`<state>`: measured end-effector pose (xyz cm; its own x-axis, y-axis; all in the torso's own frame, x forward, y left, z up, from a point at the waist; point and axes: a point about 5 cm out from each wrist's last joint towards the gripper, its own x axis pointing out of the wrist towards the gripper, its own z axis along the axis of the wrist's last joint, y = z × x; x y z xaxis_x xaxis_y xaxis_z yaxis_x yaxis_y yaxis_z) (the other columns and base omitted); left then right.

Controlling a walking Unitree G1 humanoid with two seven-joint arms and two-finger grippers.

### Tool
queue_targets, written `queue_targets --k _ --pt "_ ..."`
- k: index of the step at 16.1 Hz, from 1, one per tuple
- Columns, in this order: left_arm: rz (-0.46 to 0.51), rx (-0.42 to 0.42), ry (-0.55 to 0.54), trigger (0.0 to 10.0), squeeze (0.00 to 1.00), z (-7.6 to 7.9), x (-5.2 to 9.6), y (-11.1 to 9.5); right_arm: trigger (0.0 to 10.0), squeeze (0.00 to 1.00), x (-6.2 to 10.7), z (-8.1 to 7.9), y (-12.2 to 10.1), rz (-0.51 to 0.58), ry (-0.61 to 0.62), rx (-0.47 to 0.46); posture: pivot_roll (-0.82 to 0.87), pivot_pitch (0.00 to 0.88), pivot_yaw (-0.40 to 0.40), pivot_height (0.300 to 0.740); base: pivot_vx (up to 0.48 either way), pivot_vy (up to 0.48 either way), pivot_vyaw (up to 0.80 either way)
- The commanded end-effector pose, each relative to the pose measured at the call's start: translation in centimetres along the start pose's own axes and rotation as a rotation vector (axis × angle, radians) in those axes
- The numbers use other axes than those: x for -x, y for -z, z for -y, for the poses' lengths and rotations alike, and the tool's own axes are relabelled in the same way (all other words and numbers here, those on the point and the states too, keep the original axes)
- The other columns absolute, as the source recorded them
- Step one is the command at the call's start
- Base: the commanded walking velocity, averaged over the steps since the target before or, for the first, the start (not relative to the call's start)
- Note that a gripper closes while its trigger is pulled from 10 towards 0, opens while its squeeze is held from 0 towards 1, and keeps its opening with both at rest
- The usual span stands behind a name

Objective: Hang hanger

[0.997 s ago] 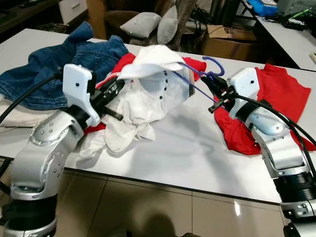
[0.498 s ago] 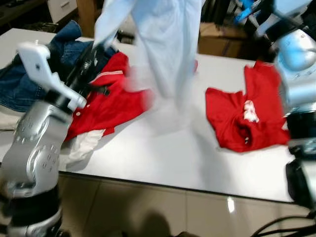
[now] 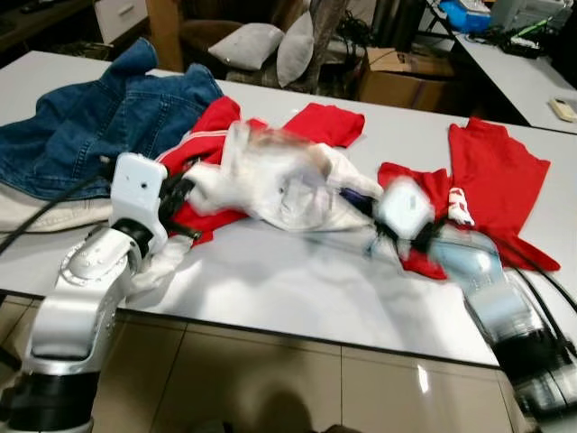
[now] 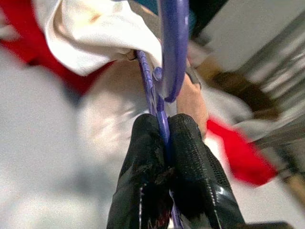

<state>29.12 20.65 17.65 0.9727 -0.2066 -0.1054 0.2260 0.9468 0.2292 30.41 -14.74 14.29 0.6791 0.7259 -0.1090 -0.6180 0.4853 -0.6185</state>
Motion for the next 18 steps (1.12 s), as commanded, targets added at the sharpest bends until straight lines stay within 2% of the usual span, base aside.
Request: queue_targets --k 1,4,5,8,10,11,13,14,15,16,18 --pt "-0.006 -0.005 -0.08 10.0 0.0 -0.7 -0.9 -0.4 10.0 0.0 1.2 -0.3 -1.0 0.031 -0.098 -0.036 0.0 0.0 -0.054 0.74 0.0 0.0 0.0" --pt "-0.09 -0.069 -0.198 10.0 0.0 -2.0 -2.2 1.0 10.0 0.0 4.1 -1.7 -1.6 0.0 -0.31 -0.096 -0.01 0.0 -0.045 0.74 0.0 0.0 0.0" --pt "-0.143 -0.123 -0.219 10.0 0.0 -2.3 -2.7 2.0 10.0 0.0 5.8 -2.1 -2.0 -0.033 -0.408 -0.138 -0.01 0.0 -0.043 0.74 0.0 0.0 0.0" --pt "-0.224 -0.161 -0.162 10.0 0.0 -1.8 -3.1 4.0 10.0 0.0 9.2 -1.3 -2.5 -0.119 -0.515 -0.189 -0.03 0.0 -0.024 0.74 0.0 0.0 0.0" --pt "-0.259 -0.154 -0.128 10.0 0.0 -1.5 -3.0 5.1 10.0 0.0 10.3 -0.3 -3.3 -0.129 -0.507 -0.224 -0.03 0.0 -0.023 0.74 0.0 0.0 0.0" --pt "-0.28 -0.182 -0.068 10.0 0.0 -1.1 -2.6 6.1 10.0 0.0 11.6 0.8 -4.3 -0.128 -0.482 -0.251 -0.03 0.0 -0.021 0.74 0.0 0.0 0.0" --pt "-0.304 -0.212 -0.061 10.0 0.0 -1.3 -2.2 7.1 10.0 0.0 12.8 1.9 -5.1 -0.162 -0.466 -0.256 -0.03 0.0 -0.022 0.74 0.0 0.0 0.0" --pt "-0.299 -0.214 -0.077 10.0 0.0 -1.6 -2.1 7.1 10.0 0.0 13.1 2.4 -5.1 -0.177 -0.442 -0.249 -0.03 0.0 -0.022 0.74 0.0 0.0 0.0" --pt "-0.258 -0.197 -0.145 10.0 0.0 -2.6 -2.2 6.4 10.0 0.0 13.5 3.8 -4.5 -0.239 -0.345 -0.195 -0.03 0.0 -0.024 0.74 0.0 0.0 0.0" --pt "-0.212 -0.145 -0.193 10.0 0.0 -3.2 -2.5 5.6 10.0 0.0 13.2 4.7 -4.0 -0.258 -0.259 -0.179 -0.03 0.0 -0.024 0.74 0.0 0.0 0.0" --pt "-0.194 -0.106 -0.194 10.0 0.0 -3.6 -2.6 5.2 10.0 0.0 13.1 4.1 -5.1 -0.17 -0.32 -0.267 -0.02 0.0 -0.033 0.74 0.0 0.0 0.0"
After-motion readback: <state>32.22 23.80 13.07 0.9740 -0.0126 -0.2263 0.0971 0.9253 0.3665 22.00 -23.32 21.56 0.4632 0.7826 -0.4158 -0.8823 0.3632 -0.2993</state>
